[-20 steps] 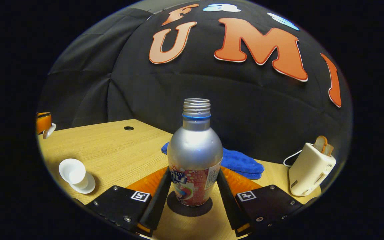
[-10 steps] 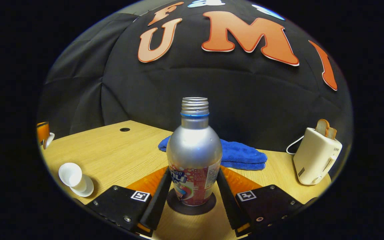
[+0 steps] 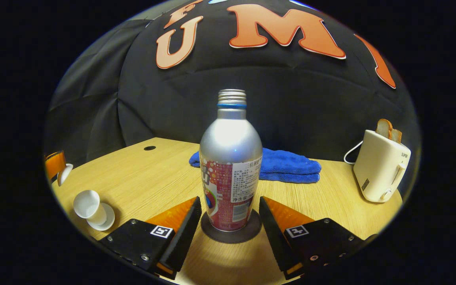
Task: Open the teacup lid with one hand, grasp the water bottle and pour water into the teacup with the other hand; after pouring, place the water bottle on the coaster and then close the teacup lid.
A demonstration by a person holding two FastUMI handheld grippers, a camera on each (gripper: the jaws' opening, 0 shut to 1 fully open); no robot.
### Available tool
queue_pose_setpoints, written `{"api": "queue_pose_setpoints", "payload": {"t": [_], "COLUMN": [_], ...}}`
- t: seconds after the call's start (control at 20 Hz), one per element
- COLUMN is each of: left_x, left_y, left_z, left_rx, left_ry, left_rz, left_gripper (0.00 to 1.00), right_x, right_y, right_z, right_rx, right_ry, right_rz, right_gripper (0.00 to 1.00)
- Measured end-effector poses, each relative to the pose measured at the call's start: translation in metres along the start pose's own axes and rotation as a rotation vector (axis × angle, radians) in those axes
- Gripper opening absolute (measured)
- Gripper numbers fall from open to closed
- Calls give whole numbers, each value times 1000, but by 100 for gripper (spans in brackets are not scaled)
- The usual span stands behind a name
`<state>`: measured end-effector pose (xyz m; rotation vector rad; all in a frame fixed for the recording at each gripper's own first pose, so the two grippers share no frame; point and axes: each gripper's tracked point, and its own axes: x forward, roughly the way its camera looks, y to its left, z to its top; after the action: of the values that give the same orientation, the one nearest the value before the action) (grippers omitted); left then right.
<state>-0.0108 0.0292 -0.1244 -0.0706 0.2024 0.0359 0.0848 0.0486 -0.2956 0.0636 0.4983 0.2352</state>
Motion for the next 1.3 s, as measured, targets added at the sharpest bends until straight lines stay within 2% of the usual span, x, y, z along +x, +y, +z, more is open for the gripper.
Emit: {"api": "queue_pose_setpoints", "payload": {"t": [0.2, 0.25, 0.3, 0.4, 0.75, 0.8, 0.85, 1.1, 1.3], "left_x": [3, 5, 6, 10, 16, 17, 18, 22, 20], "left_y": [-8, -10, -13, -18, -35, -35, -36, -37, -36], "left_z": [-4, -6, -8, -13, -32, -36, -40, -59, -55], "left_rx": [-5, -8, -12, -22, -9, -6, -2, 16, 39], "left_ry": [5, 7, 14, 25, 68, 78, 85, 139, 132], "left_rz": [-15, -20, -25, -38, -68, -68, -67, -65, -58], "left_gripper": [32, 29, 32, 32, 32, 29, 32, 32, 34], "right_x": [-8, -9, -11, -22, -72, -77, -83, -99, -111], "right_y": [-3, -3, -5, -5, -9, -10, -11, -19, -25], "right_z": [-3, -1, 0, 5, 32, 34, 36, 39, 41], "right_rx": [-32, -39, -47, -53, -31, -28, -25, 9, 26], "right_ry": [-2, -9, -15, -31, -127, -137, -147, -165, -177], "right_rz": [-16, -18, -25, -25, -19, -16, -18, -21, -31], "right_gripper": [88, 88, 89, 89, 91, 91, 91, 92, 91]}}
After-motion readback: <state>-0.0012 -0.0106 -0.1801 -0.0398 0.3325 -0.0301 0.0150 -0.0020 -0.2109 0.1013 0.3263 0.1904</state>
